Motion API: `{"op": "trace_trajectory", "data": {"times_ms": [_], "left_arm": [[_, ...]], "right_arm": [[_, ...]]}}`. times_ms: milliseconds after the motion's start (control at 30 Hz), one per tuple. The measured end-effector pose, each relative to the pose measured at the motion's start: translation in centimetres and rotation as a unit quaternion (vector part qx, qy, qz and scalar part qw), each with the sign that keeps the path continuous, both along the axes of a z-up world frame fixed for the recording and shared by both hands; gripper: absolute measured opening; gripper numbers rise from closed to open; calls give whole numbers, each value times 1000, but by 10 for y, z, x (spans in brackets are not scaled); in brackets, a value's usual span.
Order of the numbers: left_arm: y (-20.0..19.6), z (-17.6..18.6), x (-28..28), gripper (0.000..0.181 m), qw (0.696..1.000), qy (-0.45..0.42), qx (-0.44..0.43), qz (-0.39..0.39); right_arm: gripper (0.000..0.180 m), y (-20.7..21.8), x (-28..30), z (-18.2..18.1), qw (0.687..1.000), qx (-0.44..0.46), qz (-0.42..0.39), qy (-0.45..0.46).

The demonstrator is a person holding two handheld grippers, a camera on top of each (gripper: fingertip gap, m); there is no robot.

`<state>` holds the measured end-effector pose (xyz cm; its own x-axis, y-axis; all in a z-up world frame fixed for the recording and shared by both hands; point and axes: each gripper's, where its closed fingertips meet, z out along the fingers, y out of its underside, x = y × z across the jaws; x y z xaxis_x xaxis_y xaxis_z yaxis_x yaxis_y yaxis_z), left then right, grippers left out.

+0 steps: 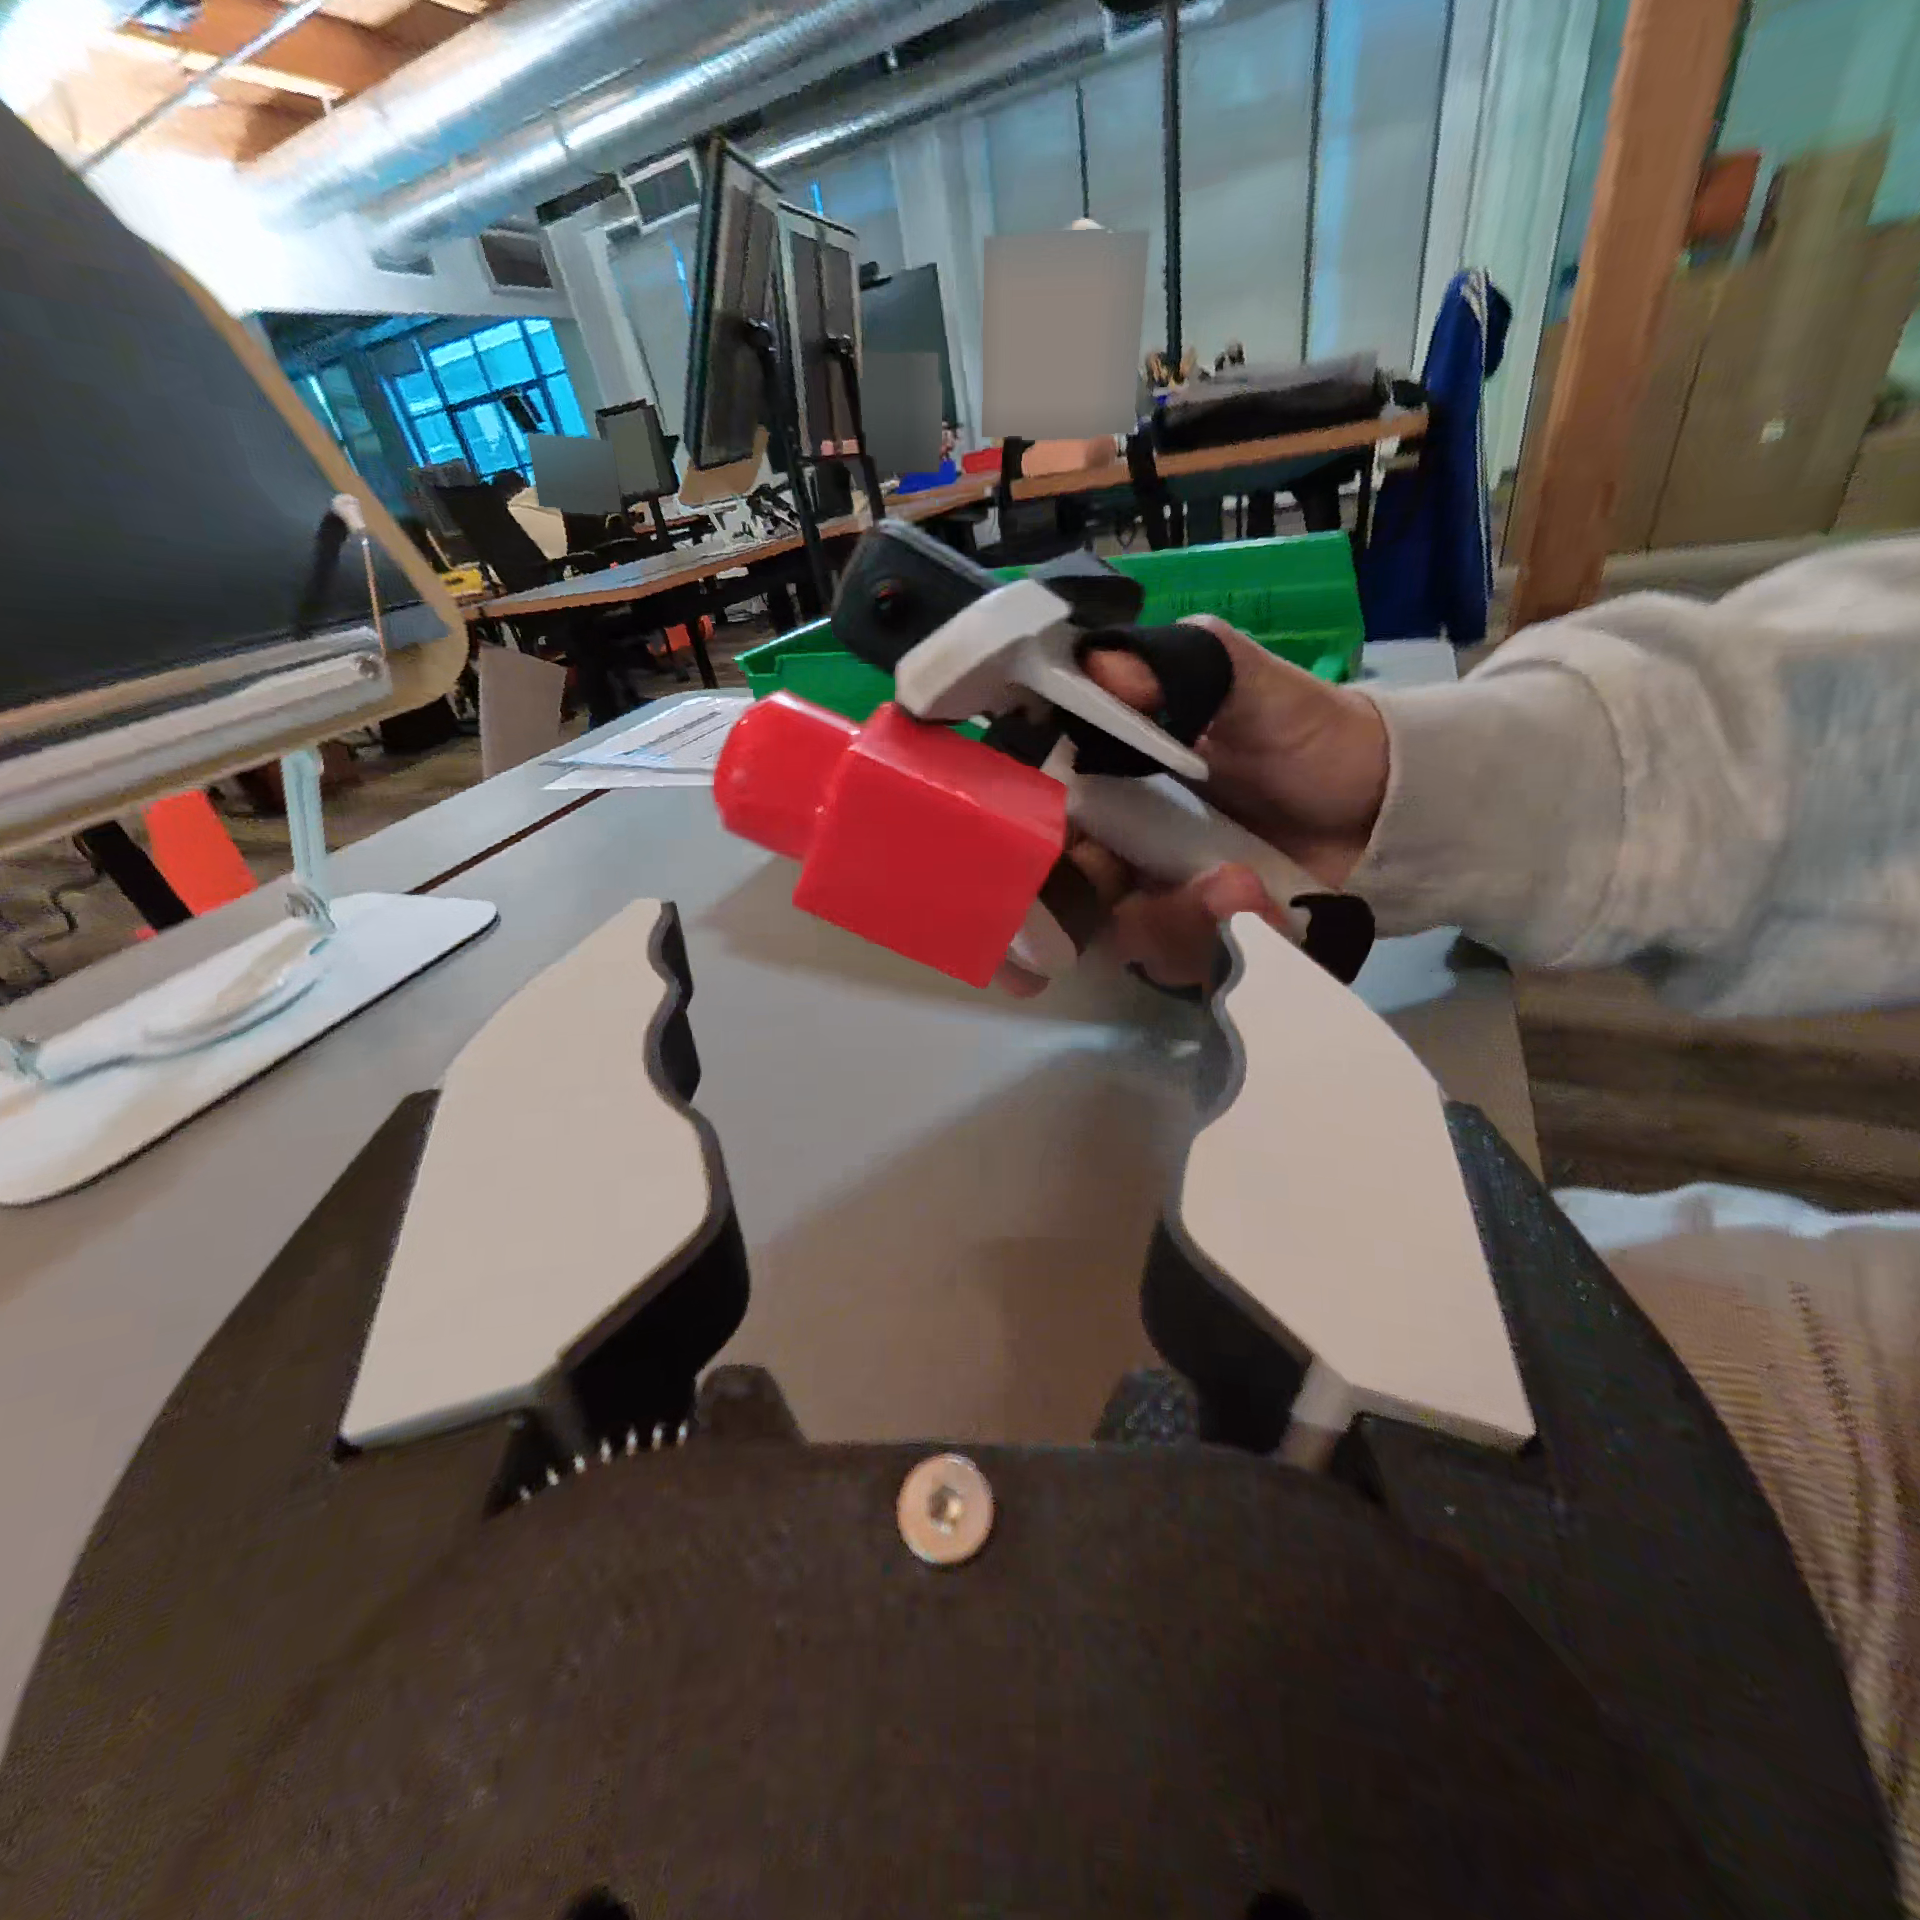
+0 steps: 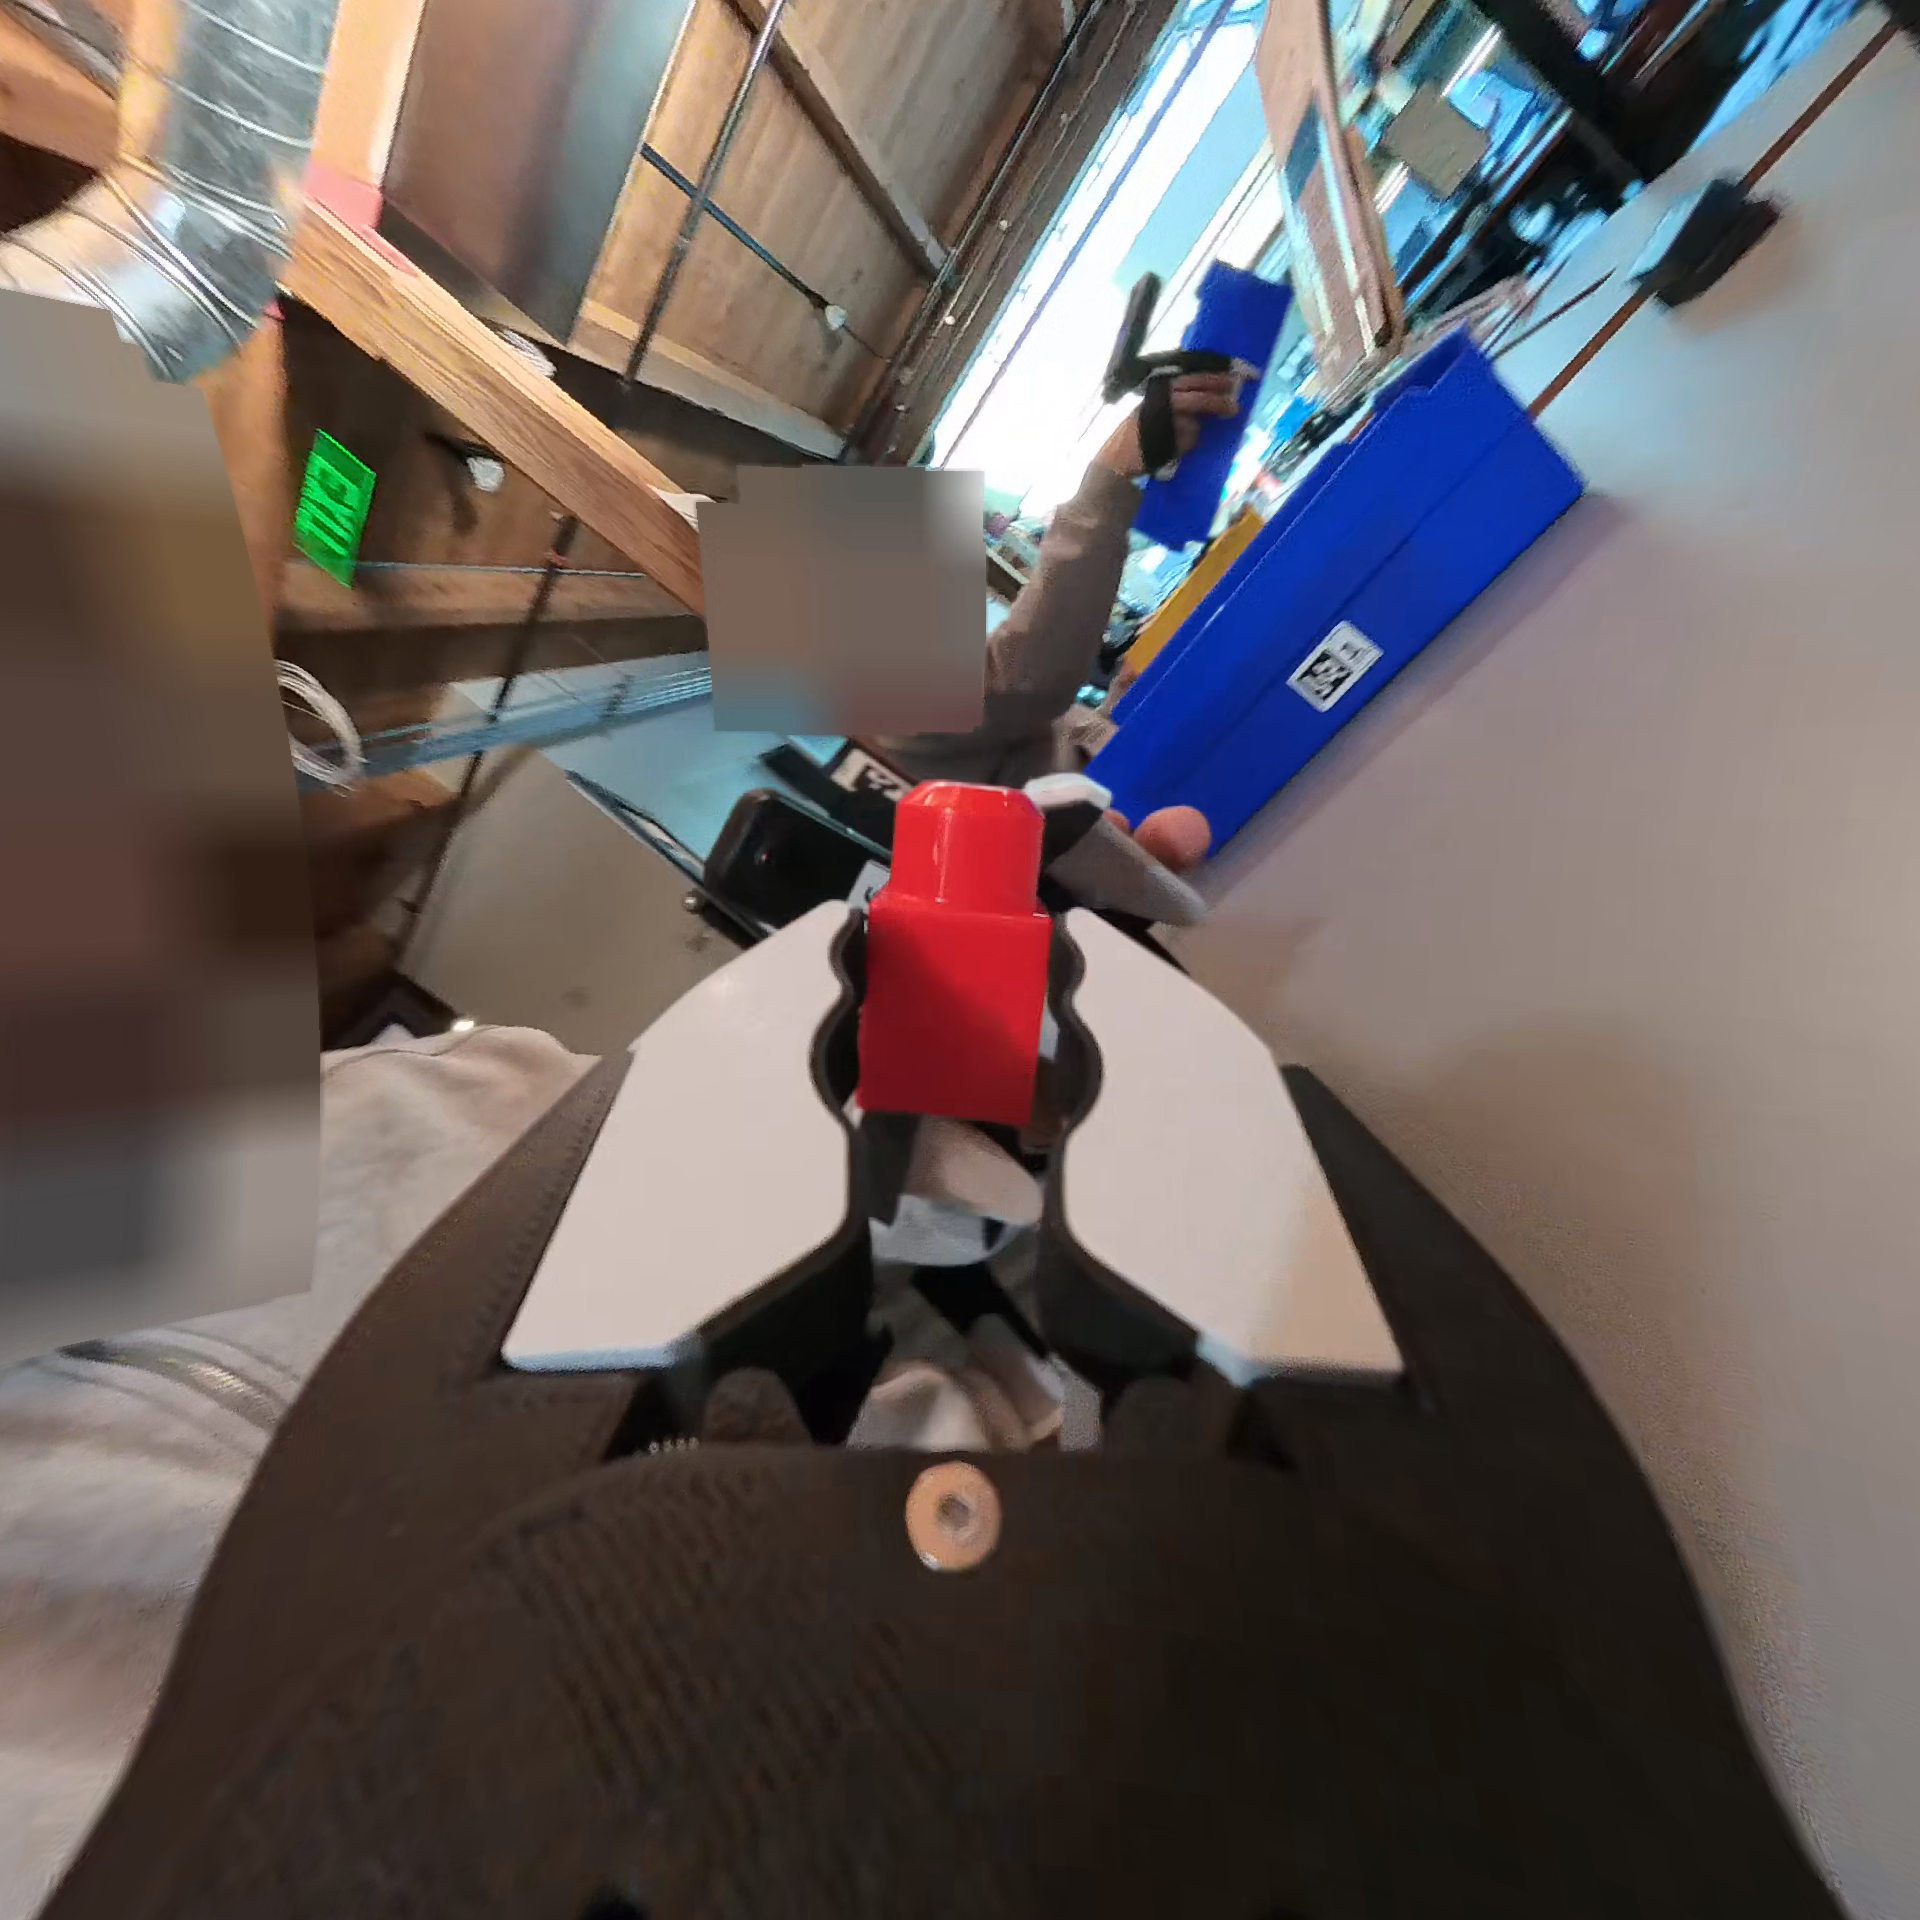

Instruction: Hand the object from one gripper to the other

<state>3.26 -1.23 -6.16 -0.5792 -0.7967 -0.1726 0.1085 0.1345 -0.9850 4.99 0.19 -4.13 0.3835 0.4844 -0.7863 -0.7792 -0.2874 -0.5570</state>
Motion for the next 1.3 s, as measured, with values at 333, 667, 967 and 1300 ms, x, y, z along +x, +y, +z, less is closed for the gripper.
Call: {"op": "trace_trajectory", "data": {"times_ms": [333,667,967,1300], "left_arm": [[-3,2,-3,80,998,-39,48,15],[-1,0,-2,71,997,-37,61,21],[-13,-5,-6,71,999,-15,47,-19],[-22,-7,-11,71,998,-10,46,-42]], "right_arm": [[34,5,-32,-15,995,-41,87,0],[65,14,-7,-16,999,-31,-15,-18],[58,-1,23,-2,999,-1,-40,35],[45,7,-36,-23,994,-56,87,-19]]}}
